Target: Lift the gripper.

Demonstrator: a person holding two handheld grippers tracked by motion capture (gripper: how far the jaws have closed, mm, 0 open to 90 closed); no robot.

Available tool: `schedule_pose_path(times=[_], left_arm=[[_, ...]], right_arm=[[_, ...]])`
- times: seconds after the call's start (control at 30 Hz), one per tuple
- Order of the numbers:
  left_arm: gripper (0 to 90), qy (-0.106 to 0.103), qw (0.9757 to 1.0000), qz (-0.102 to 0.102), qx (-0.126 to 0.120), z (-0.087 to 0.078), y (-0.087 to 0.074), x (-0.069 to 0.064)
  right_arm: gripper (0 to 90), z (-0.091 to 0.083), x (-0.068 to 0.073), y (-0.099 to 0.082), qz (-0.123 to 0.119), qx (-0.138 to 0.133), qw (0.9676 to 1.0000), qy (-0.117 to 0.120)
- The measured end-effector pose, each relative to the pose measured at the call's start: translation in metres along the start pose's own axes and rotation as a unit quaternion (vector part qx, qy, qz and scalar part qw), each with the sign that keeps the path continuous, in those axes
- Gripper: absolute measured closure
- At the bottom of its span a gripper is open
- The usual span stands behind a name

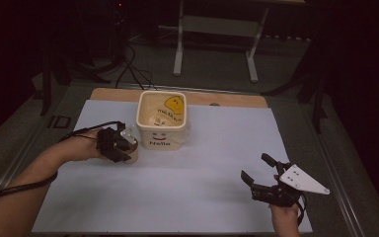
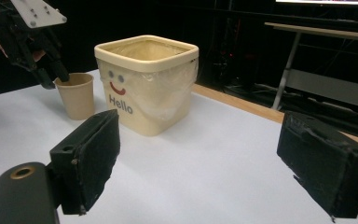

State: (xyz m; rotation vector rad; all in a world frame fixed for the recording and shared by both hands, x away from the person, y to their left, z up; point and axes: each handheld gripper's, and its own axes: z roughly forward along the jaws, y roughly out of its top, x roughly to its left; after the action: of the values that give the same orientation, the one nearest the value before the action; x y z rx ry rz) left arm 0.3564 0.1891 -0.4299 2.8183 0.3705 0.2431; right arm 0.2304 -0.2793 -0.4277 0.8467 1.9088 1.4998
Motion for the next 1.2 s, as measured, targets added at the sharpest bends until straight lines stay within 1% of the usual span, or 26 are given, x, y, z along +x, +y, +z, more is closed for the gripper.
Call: schedule_pose_path(times=[0.2, 0.23, 0.27, 0.3, 0.37, 0.47, 0.5, 0.57, 0.6, 0.7, 0.73, 0.83, 0.87, 0.9, 0.93, 0.97, 1.0, 1.03, 1.07, 1.13, 1.17, 1.2], left_arm=[[69.2, 0.002, 0.9998, 0.007, 0.017, 0.009, 0.002, 0.002], [71.8, 0.003, 0.9998, 0.010, 0.019, 0.010, 0.002, 0.002], [72.9, -0.002, 0.9997, 0.010, 0.020, 0.011, 0.002, 0.002], [73.2, 0.000, 0.9997, 0.012, 0.021, 0.012, 0.002, 0.002], [77.5, -0.004, 0.9996, 0.016, 0.024, 0.013, 0.002, 0.002], [79.5, -0.006, 0.9995, 0.020, 0.025, 0.014, 0.002, 0.003], [81.8, -0.007, 0.9995, 0.019, 0.026, 0.014, 0.002, 0.003], [84.4, -0.002, 0.9993, 0.025, 0.027, 0.015, 0.002, 0.003], [85.9, -0.003, 0.9992, 0.027, 0.028, 0.014, 0.001, 0.003], [86.8, 0.006, 0.9992, 0.034, 0.023, 0.014, 0.000, 0.003], [87.0, 0.013, 0.9990, 0.039, 0.018, 0.014, -0.001, 0.003], [87.9, 0.018, 0.9981, 0.057, 0.015, 0.013, -0.003, 0.002], [87.9, 0.016, 0.9976, 0.065, 0.014, 0.012, -0.004, 0.002], [88.2, 0.013, 0.9976, 0.066, 0.013, 0.011, -0.005, 0.002], [88.3, 0.016, 0.9974, 0.070, 0.013, 0.010, -0.005, 0.002], [88.3, 0.009, 0.9972, 0.073, 0.013, 0.008, -0.006, 0.002], [88.6, 0.013, 0.9968, 0.077, 0.015, 0.007, -0.006, 0.001], [88.6, 0.012, 0.9970, 0.075, 0.015, 0.005, -0.007, 0.001], [88.6, 0.006, 0.9974, 0.071, 0.015, 0.003, -0.007, 0.002], [88.7, 0.007, 0.9974, 0.070, 0.014, 0.001, -0.008, 0.002], [88.7, 0.001, 0.9975, 0.069, 0.014, -0.004, -0.009, 0.001], [88.7, 0.001, 0.9974, 0.072, 0.012, -0.006, -0.009, 0.001]], right_arm=[[13.3, 0.000, 0.000, 0.000, 0.001, 0.000, 1.0000, 0.000], [13.3, 0.000, 0.000, 0.000, 0.000, 0.000, 1.0000, 0.000], [13.3, 0.000, 0.000, 0.000, 0.000, -0.001, 1.0000, 0.000], [13.3, -0.001, 0.000, 0.000, 0.000, -0.001, 1.0000, 0.000], [13.3, 0.000, -0.001, 0.000, 0.000, -0.001, 1.0000, 0.000], [13.3, 0.000, -0.001, 0.000, 0.002, 0.000, 1.0000, 0.000], [13.3, 0.000, -0.001, 0.000, 0.001, 0.000, 1.0000, 0.001], [13.3, 0.000, -0.001, 0.000, 0.001, 0.000, 1.0000, 0.000], [13.3, 0.000, -0.001, 0.000, 0.000, 0.000, 1.0000, 0.000], [13.4, 0.000, -0.001, 0.000, 0.002, 0.001, 1.0000, 0.001], [13.4, 0.000, -0.001, 0.000, 0.002, 0.001, 1.0000, 0.001], [13.4, 0.000, -0.001, 0.000, 0.001, 0.001, 1.0000, 0.000], [13.4, 0.000, -0.001, 0.000, 0.002, 0.001, 1.0000, 0.001], [13.4, 0.000, -0.001, 0.000, 0.002, 0.001, 1.0000, 0.000], [13.4, 0.000, -0.001, 0.000, 0.001, 0.001, 1.0000, 0.000], [13.4, 0.000, -0.001, 0.000, 0.002, 0.001, 1.0000, 0.001], [13.4, 0.000, -0.001, 0.000, 0.002, 0.001, 1.0000, 0.001], [13.4, 0.000, -0.001, 0.000, 0.002, 0.001, 1.0000, 0.000], [13.4, 0.000, -0.001, 0.000, 0.002, 0.001, 1.0000, 0.000], [13.4, 0.000, -0.001, 0.000, 0.002, 0.001, 1.0000, 0.001], [13.4, 0.000, -0.001, 0.000, 0.003, 0.001, 1.0000, 0.001], [13.4, 0.000, -0.001, 0.000, 0.001, 0.001, 1.0000, 0.000]])
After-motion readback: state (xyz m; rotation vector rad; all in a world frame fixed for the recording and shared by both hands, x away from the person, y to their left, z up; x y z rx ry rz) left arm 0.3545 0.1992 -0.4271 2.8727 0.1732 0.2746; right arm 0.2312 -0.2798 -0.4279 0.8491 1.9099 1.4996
